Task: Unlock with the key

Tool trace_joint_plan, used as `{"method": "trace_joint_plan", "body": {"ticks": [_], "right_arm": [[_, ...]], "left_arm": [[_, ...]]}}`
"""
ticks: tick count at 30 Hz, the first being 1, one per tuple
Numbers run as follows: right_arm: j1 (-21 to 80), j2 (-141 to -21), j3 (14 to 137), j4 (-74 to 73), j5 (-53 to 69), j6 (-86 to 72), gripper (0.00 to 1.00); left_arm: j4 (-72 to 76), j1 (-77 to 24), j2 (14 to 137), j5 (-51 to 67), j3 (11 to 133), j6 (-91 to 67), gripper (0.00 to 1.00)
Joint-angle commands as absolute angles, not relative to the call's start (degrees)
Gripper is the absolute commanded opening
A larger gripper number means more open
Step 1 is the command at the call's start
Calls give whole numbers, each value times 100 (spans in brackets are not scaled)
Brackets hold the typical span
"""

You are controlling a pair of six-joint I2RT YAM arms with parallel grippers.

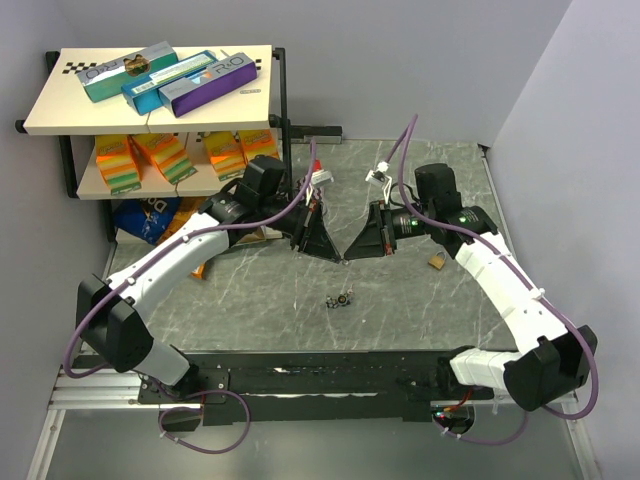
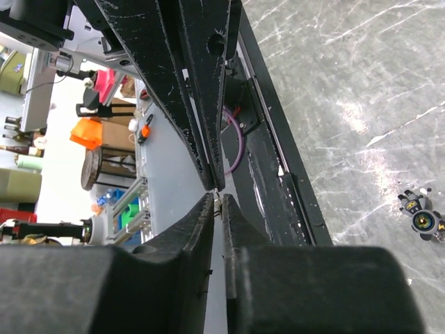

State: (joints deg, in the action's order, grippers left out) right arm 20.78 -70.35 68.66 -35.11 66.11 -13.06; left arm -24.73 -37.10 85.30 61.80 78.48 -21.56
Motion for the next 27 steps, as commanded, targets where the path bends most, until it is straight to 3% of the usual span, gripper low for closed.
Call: {"method": "trace_joint_plan", "body": {"ticks": [1,6,12,14,18,21,24,27], "right_arm": [[2118,-7022,6961,-3331,6838,-1266,13],[2118,-7066,6961,-3349,6934,-1257,0],[2118,-7049,6908,-3261,6900,-1353,0],[2101,-7023,6873,-3173,6751,-1467,0],[1917,-6725,6462,-2097,6645,-2143,0],[1654,-6487,6075,-1408,6610,-2864,0],[1538,-6224,5715,-617,6330,-3435,0],[1529,-5960,5381,409,5900,-4085,0]], "left_arm": [[-2303,-3718,8561,6390,8095,-2013,1],[-2040,-3718,8534,6276,8034,-2144,1],[-1119,-3718,8394,6039,7788,-2706,3],[-897,-3674,8350,5810,7752,-2909,14],[-222,-3551,8209,5485,7586,-3260,53],[-53,-3437,8069,5195,7419,-3410,76],[473,-3366,7840,4687,7147,-3725,81],[1465,-3375,7621,3950,6752,-4506,76]]}}
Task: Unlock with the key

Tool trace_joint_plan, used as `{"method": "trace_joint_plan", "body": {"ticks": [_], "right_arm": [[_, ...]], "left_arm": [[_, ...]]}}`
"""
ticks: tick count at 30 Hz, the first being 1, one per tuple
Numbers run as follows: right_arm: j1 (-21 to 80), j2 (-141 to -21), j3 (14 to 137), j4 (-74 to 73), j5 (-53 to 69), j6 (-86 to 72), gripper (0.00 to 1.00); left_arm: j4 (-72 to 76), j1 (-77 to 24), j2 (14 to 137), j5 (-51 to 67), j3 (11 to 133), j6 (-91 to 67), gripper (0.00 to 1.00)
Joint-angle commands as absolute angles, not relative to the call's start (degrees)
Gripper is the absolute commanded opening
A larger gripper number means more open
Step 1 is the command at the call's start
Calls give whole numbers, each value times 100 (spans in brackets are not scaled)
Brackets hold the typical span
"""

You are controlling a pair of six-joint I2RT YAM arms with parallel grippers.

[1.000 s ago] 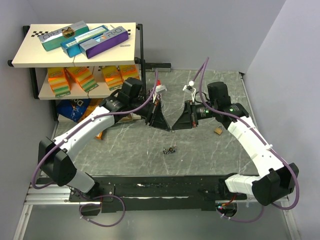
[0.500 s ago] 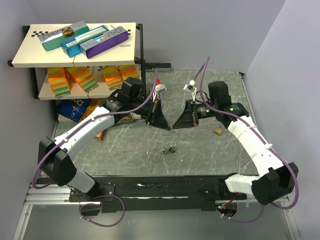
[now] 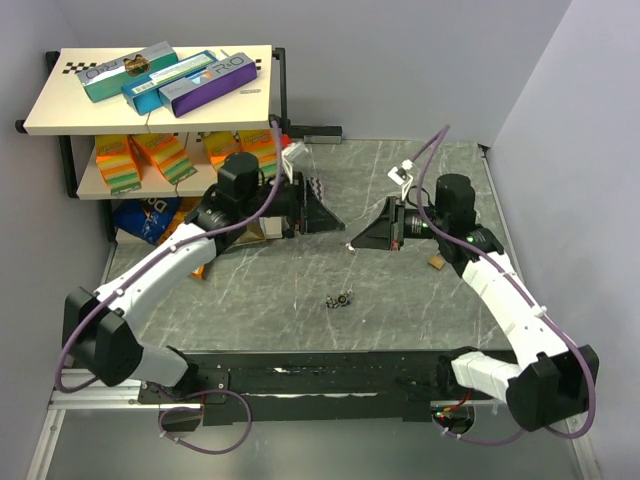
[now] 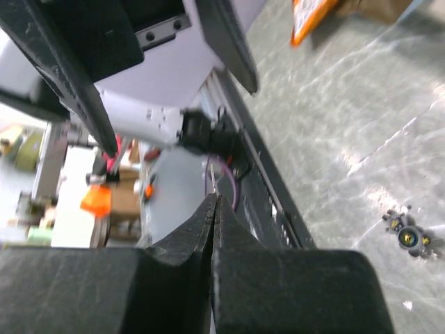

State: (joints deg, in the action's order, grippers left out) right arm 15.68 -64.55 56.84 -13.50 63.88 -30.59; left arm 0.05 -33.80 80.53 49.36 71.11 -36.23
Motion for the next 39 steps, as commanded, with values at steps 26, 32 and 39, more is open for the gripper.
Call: {"method": "trace_joint_plan", "body": {"ticks": [26,32,39], "right_arm": [[1529,-5502,4869,1960,4579,-5388,0],[1521,-5511,4869,1960,4588,-5405,0],[1529,-5537,4895,1899,4579,-5362,0]], "left_arm": [[3982,-4104,7550,2039,5669,-6873,43],[3859,-4140,7690,2109,5783,-6926,39],[3867,-4166,7813,2180,5889,-6908,18]]}}
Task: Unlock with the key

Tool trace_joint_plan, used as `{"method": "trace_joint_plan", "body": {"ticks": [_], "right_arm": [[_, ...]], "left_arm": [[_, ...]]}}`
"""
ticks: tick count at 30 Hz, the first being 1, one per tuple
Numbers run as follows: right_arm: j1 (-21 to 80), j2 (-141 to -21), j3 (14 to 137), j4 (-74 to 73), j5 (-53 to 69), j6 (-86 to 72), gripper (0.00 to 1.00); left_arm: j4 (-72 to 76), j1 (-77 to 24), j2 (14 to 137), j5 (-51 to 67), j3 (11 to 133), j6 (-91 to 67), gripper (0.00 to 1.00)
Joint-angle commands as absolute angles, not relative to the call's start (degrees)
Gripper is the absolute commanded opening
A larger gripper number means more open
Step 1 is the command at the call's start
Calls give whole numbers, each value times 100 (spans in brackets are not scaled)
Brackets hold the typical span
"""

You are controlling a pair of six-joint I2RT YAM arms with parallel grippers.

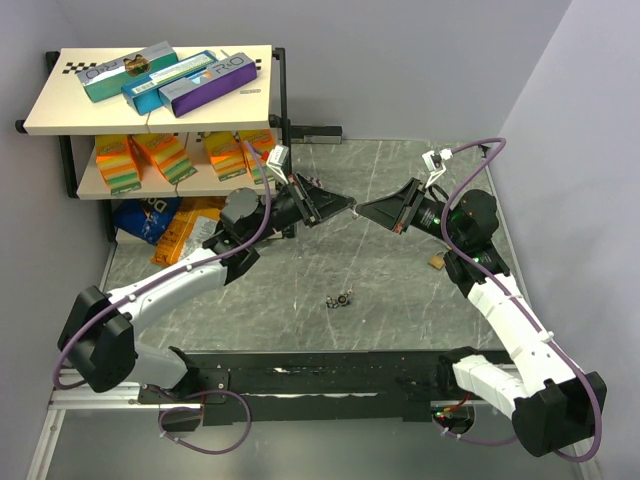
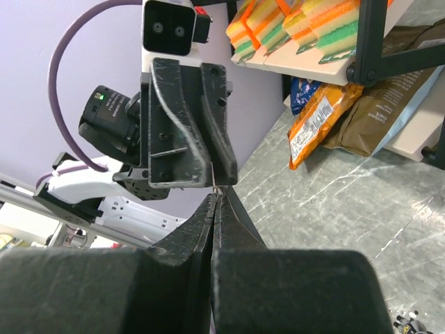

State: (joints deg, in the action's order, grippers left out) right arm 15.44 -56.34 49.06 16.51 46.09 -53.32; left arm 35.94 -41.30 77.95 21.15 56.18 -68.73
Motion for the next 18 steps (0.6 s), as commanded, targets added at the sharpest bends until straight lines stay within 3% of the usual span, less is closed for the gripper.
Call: {"method": "trace_joint_plan", "body": {"ticks": [1,4,7,10,11,14,18], "right_arm": [[1529,-5546,4896,1881,4570,-5353,0],[1529,-5546,4930,1776,4588,-5282,0],[1512,-5581,5027,1495,4667,-5160,0],[1354,-5616,5141,1275,4930,-5010,16],[1293,-5616,5159,1240,5000,-4940,31],[1152,-5677,5273,1161,5527,-4765,51],[1151,-5932,5624,634,6396,-4290,52]], "left_arm": [[3850,-4166,7813,2154,5889,-6908,11],[3823,-4166,7796,2110,5889,-6873,1],[3684,-4166,7778,2100,5924,-6794,1],[3394,-4122,7735,2144,6012,-6505,1],[3384,-4087,7726,2310,6029,-6365,1],[3462,-3885,7682,2897,6038,-6275,1],[4148,-3499,7725,3882,5871,-6556,1]]}}
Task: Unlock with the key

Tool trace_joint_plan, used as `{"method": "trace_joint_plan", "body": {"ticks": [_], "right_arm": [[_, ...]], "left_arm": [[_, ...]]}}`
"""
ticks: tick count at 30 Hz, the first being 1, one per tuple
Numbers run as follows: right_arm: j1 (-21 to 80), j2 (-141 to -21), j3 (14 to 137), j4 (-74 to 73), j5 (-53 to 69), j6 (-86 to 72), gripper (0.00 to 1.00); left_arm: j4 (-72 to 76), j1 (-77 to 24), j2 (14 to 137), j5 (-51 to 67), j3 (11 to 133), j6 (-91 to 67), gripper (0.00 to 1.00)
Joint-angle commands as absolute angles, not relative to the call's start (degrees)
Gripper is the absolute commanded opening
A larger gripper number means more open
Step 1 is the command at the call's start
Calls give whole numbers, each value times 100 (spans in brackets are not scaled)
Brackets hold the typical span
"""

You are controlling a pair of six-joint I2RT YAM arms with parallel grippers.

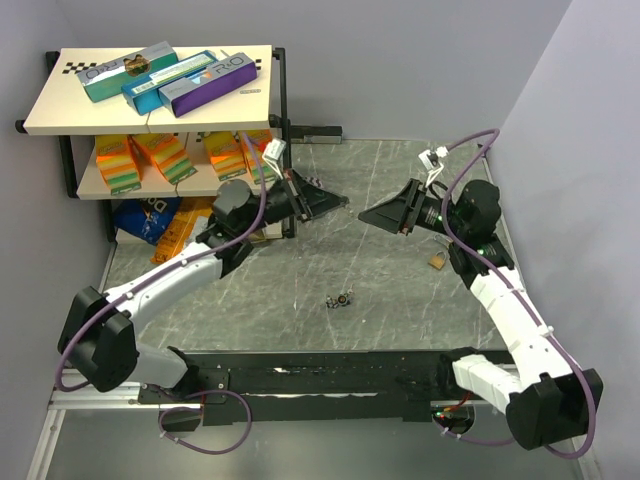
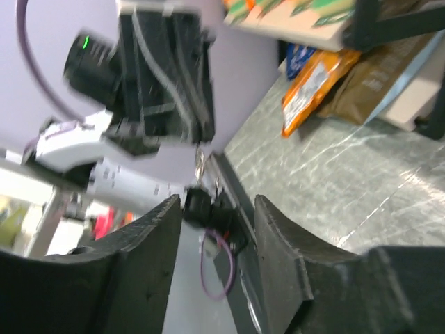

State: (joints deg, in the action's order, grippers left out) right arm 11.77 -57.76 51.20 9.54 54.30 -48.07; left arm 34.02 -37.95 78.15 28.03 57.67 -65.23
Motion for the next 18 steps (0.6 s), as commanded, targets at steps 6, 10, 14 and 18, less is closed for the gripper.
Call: {"method": "trace_joint_plan", "body": {"ticks": [6,10,14,18], "right_arm": [[1239,-6082,6231,-606,6495,-3323,39],[1415,-6135,6249,-519,6469,-3348,34],[1765,-6249,6328,-475,6320,-3366,31],[1916,-6302,6259,-195,6301,-3559,29]], "left_arm": [[3252,-3454,7875,4990,6372,-5959,1],[3015,-3454,7954,5334,6539,-5818,1],[3094,-3445,8024,5493,6548,-5836,1],[2813,-3463,8033,5537,6662,-5652,1]]}}
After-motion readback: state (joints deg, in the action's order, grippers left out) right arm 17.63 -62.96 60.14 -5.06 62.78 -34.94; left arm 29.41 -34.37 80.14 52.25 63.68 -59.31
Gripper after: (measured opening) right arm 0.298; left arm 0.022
